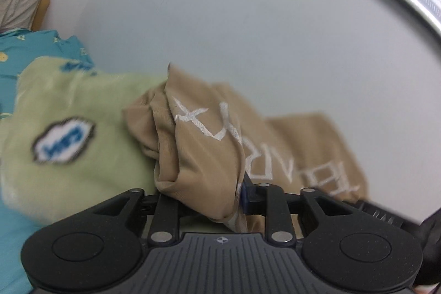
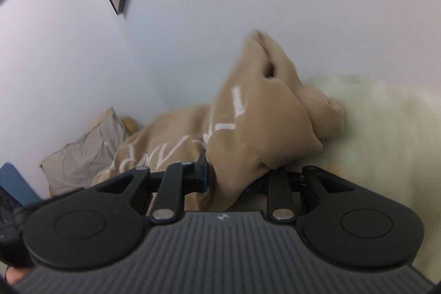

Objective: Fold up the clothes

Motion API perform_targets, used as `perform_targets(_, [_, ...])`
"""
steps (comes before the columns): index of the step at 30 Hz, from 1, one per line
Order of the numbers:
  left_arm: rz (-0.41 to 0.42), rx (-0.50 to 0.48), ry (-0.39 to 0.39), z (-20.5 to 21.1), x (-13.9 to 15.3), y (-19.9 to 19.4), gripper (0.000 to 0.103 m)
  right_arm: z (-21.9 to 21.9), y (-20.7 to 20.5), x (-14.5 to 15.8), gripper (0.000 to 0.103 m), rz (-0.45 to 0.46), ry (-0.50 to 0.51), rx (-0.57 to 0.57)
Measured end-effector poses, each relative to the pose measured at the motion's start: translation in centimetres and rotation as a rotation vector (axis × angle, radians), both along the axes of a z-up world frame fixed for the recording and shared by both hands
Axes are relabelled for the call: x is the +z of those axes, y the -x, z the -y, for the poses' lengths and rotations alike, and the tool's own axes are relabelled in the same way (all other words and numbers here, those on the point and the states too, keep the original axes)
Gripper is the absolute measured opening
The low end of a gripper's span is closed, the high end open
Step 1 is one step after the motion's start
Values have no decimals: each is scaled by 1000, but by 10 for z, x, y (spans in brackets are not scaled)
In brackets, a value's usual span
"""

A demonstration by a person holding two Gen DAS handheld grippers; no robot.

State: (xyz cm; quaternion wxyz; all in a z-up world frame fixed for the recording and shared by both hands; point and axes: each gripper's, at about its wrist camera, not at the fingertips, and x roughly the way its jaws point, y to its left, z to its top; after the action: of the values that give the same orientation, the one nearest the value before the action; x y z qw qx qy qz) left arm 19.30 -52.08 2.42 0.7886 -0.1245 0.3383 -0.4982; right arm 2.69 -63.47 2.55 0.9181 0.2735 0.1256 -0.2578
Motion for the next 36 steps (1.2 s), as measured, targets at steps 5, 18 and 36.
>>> perform_targets(5, [97,21,-73,1,5,10,55,-8,3,-3,38,-55,-49,-30])
perform_targets(18, [417,79,-74,-76,109,97,103,-85,65,98,103,-65,166,-26])
perform_targets(36, [645,235,-34,-230,144,263,103,-221,175,117,103,74,399,32])
